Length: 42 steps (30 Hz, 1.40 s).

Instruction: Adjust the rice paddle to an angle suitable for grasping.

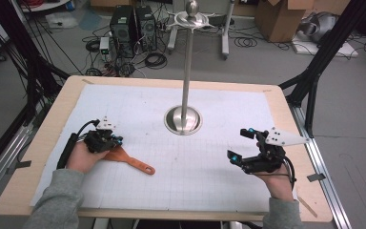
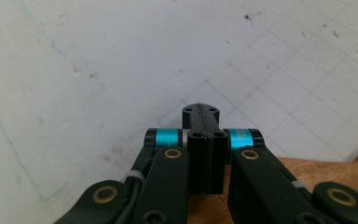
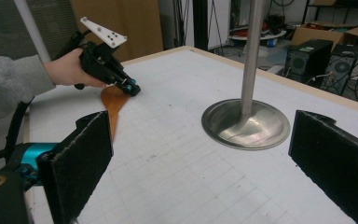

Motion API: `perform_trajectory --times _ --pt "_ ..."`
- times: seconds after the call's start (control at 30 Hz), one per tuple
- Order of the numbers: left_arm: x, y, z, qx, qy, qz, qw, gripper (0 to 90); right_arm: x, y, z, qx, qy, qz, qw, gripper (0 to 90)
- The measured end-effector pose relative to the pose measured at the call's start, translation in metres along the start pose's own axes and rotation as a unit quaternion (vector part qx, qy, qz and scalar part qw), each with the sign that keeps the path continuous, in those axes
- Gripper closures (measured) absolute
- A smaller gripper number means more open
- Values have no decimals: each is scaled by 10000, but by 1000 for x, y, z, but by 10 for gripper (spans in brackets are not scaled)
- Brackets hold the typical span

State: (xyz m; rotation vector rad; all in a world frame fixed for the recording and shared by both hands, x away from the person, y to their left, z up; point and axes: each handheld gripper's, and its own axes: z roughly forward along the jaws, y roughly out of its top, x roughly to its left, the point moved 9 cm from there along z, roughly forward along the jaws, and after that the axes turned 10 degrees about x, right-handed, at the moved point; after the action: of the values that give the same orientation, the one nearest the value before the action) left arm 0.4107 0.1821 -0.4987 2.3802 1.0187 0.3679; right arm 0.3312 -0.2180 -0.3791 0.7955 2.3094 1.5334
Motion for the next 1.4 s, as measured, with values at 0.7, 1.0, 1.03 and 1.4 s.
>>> perform_trajectory --times 0.7,1.0,1.03,1.4 --pt "-33 -45 -32 -50 356 283 9990 896 1 -1 5 68 32 -62 10000 49" --pt "-66 -23 -47 -623 -71 470 9969 895 -1 -1 9 78 77 -56 9999 50" --pt "-66 -23 -47 -623 -71 470 9969 895 -1 -1 9 78 77 -56 9999 50" --pt "-122 -32 -46 -626 -415 995 9922 895 -2 0 8 41 60 -40 10000 49"
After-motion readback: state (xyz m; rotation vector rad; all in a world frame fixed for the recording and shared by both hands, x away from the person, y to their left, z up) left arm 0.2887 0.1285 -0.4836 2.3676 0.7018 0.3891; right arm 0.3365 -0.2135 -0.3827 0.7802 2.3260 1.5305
